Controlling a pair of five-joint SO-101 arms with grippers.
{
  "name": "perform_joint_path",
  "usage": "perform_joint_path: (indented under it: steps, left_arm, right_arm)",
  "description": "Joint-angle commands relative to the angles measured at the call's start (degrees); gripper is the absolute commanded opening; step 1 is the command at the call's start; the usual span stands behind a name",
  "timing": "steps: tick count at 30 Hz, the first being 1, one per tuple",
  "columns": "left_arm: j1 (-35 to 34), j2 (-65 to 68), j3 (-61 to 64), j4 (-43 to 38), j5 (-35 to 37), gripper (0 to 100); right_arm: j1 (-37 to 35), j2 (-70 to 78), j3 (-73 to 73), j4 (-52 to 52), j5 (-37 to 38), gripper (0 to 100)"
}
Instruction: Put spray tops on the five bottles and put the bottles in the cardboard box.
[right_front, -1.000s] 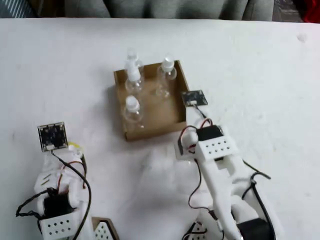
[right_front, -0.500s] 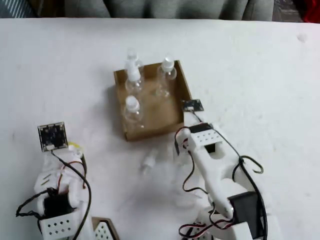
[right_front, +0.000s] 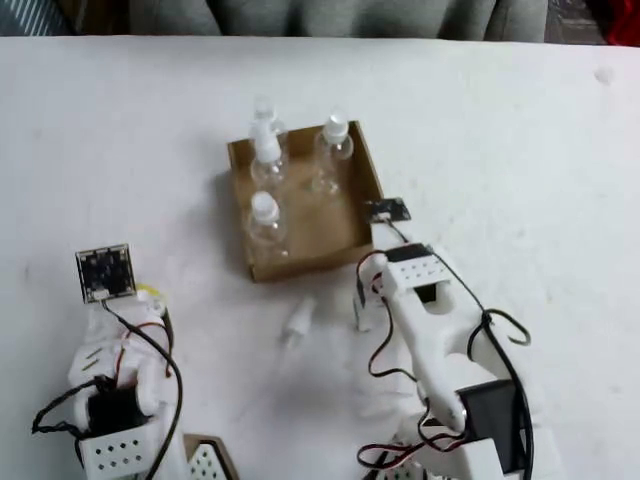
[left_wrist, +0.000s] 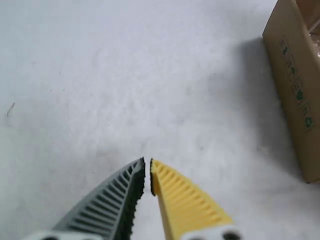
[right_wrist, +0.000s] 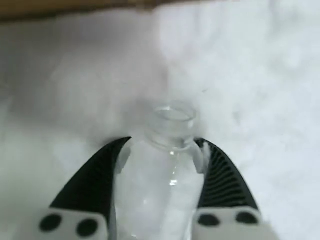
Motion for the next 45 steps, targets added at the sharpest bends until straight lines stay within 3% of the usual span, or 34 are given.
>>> perform_joint_path:
  steps: [1, 10, 17, 19, 25, 29, 41, 45]
  left_arm:
    - [-0.7, -0.6, 0.0, 0.9, -0.4, 2]
    - [-0.7, -0.6, 0.0, 0.9, -0.4, 2]
    - [-0.7, -0.6, 0.0, 1.0, -0.4, 2]
    - [-0.7, -0.6, 0.0, 1.0, -0.4, 2]
    - [-0.7, -0.6, 0.0, 1.8, -0.4, 2]
    - [-1.7, -0.6, 0.0, 1.7, -0.4, 2]
    - [-2.2, -0.6, 0.0, 1.7, -0.4, 2]
    - [-2.2, -0.6, 0.0, 1.7, -0.4, 2]
  right_arm:
    - [-0.1, -2.9, -4.1, 4.0, 5.8, 1.3]
    - [12.3, -16.0, -6.9, 12.4, 25.0, 1.6]
    - [16.7, -17.9, -0.1, 9.5, 40.4, 2.2]
    - [16.7, -17.1, 3.0, 5.1, 41.1, 5.0]
    - [16.8, -12.4, 6.8, -5.7, 40.9, 27.2]
    - [16.6, -9.7, 6.2, -9.1, 40.9, 29.8]
    - [20.9, -9.0, -11.1, 12.4, 41.4, 29.9]
    - [20.9, -9.0, -10.6, 17.5, 47.2, 29.9]
